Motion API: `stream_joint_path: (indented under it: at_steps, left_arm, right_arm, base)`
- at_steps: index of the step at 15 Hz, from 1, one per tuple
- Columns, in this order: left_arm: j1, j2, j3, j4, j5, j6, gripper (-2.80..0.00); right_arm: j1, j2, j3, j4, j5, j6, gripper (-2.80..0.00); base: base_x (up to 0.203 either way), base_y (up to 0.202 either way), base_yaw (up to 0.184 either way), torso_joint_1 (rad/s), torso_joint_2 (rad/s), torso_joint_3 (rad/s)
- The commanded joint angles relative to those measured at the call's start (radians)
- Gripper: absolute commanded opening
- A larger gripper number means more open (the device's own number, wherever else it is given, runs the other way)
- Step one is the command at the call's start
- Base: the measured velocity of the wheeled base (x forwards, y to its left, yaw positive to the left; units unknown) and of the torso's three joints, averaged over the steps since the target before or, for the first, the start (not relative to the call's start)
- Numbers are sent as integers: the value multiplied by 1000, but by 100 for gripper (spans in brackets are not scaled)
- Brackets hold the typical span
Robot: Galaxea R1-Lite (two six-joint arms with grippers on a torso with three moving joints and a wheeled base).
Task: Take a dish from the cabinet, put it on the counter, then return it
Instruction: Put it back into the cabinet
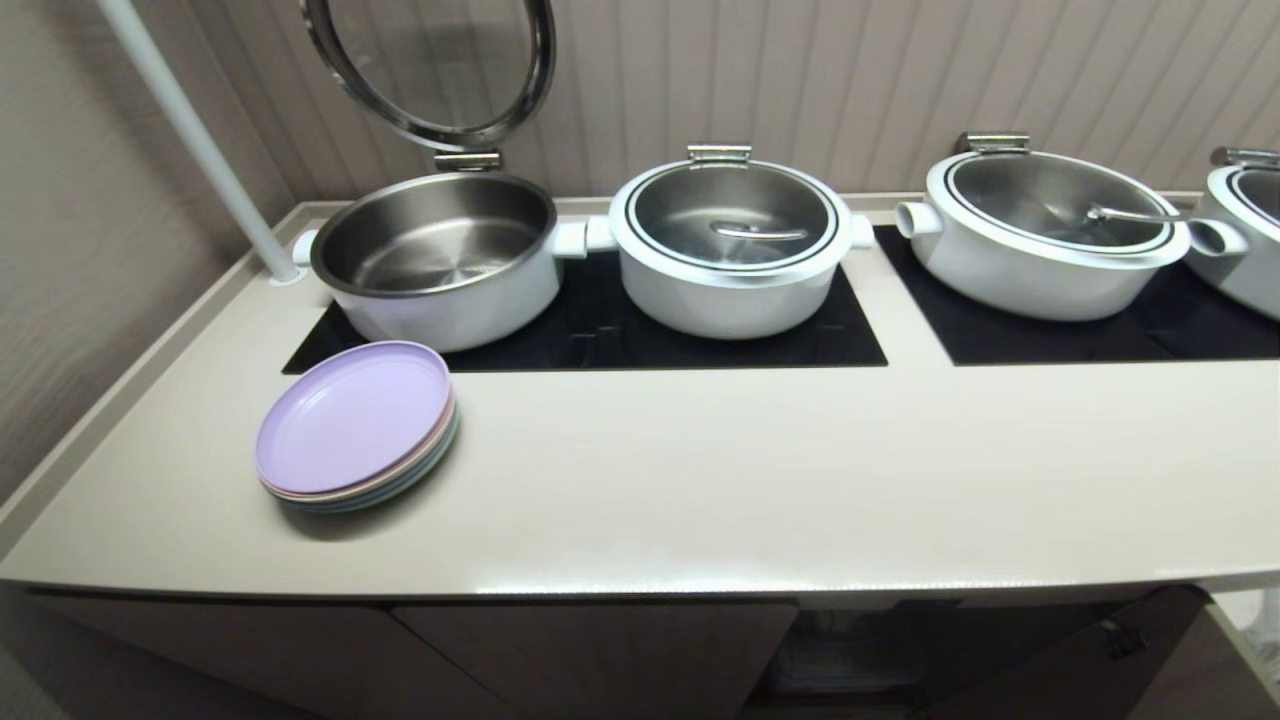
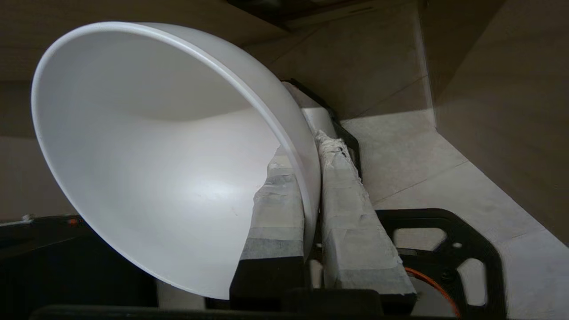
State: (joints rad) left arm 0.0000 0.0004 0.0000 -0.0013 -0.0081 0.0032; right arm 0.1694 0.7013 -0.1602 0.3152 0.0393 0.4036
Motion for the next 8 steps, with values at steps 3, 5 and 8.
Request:
stream_joint_path:
  at_steps: [3, 5, 8]
  left_arm:
    - [0, 0, 0, 0, 0, 0, -280]
    - [0, 0, 0, 0, 0, 0, -280]
    - [0, 0, 0, 0, 0, 0, -280]
  right_arm:
    - [8, 3, -28, 63, 2, 2, -280]
    - [15, 3, -48, 106, 1, 0, -280]
    - [25, 1, -53, 119, -4, 1, -280]
  base:
    - [0, 0, 0, 0, 0, 0]
    - [0, 0, 0, 0, 0, 0]
    - [0, 0, 0, 0, 0, 0]
